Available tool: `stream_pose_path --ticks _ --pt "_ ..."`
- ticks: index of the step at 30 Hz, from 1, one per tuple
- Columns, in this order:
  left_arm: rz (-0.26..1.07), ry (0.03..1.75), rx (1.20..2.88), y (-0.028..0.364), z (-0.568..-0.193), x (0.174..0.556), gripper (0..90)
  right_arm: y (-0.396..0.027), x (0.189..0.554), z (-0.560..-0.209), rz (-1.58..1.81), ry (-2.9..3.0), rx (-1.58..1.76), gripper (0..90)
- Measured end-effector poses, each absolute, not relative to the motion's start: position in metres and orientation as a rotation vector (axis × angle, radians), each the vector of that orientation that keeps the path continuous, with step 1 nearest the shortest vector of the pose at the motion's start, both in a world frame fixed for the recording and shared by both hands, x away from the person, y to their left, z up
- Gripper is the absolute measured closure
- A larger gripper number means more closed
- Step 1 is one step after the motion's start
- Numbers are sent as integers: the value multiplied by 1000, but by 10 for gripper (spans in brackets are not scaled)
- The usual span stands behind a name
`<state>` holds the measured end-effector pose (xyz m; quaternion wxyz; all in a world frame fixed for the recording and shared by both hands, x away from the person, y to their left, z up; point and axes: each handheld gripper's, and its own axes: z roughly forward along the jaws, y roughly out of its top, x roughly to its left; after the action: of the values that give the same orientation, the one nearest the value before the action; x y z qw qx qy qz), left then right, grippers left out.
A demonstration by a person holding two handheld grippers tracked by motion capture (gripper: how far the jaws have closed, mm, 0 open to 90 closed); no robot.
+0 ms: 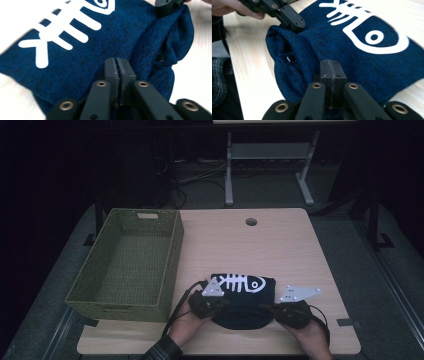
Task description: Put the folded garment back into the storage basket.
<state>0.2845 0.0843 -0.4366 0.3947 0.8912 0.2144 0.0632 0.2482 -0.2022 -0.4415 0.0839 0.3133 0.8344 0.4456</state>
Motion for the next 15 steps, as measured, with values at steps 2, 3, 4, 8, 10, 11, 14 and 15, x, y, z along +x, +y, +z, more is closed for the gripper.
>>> stream_pose_path --ticks 2,3,4,8,10,11,14,15 --pt "186 580 2230 89 -431 287 772 -206 249 -440 1337 2471 949 850" --pt "200 596 2221 91 -430 288 731 -208 249 -440 1341 2464 958 832" --pt "222 649 2190 99 -426 292 697 -210 249 -440 1339 2459 963 811" --pt "234 726 2138 108 -423 297 502 -222 249 -442 1323 2421 1008 718" --pt "239 766 2132 110 -424 300 397 -227 248 -442 1305 2400 1031 667" --pt "232 789 2134 111 -425 301 349 -229 248 -442 1294 2394 1039 648" --pt "229 822 2131 113 -430 305 257 -238 247 -444 1263 2364 1075 564" --pt "226 831 2134 114 -431 307 237 -241 247 -445 1251 2357 1089 538"
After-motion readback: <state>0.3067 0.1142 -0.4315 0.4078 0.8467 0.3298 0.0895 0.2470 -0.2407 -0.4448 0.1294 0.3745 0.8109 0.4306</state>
